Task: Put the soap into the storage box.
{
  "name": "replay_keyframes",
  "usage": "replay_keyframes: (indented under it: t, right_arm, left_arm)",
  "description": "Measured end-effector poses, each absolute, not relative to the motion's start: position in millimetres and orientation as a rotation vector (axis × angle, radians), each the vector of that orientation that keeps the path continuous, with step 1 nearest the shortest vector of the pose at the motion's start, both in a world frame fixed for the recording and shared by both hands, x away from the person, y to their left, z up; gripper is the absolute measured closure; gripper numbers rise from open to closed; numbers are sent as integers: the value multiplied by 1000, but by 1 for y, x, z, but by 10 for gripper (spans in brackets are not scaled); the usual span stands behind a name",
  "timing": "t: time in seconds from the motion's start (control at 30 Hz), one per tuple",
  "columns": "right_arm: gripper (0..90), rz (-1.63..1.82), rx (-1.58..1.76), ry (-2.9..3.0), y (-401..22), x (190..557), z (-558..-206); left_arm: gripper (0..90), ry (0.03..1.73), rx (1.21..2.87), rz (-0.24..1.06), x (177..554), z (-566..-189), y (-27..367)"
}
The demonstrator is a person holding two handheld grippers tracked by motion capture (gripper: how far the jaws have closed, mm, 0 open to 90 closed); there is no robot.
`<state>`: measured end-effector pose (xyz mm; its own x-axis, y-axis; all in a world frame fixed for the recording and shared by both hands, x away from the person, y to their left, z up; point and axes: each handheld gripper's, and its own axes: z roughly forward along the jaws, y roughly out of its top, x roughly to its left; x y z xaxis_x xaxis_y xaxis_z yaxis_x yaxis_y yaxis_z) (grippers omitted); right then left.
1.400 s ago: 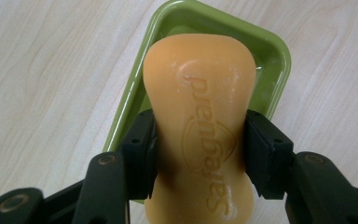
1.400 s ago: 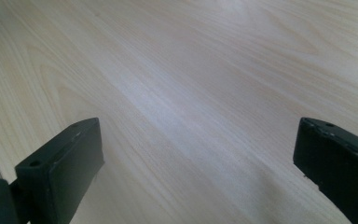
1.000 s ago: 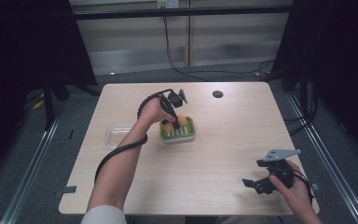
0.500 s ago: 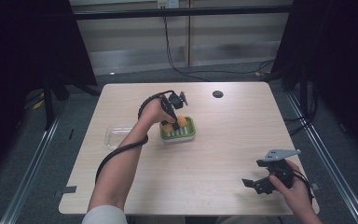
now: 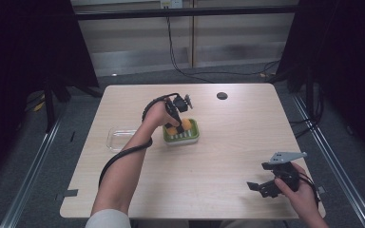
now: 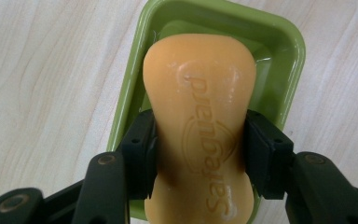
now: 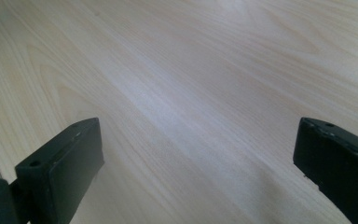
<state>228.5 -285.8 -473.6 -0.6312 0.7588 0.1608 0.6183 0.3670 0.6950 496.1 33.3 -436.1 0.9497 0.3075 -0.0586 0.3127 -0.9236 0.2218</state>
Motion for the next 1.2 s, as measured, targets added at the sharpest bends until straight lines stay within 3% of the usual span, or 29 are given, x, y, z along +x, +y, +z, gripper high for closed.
replay_keyframes:
  t: [0.67,1.2]
  right_arm:
    - [14,1110,1238,2438,-286,229,-474]
    - [14,1105,1250,2440,-285,229,-474]
  left_arm:
    - [496,423,2887,-46,497,-445,32]
    - [485,483,2870,-68,498,-451,36]
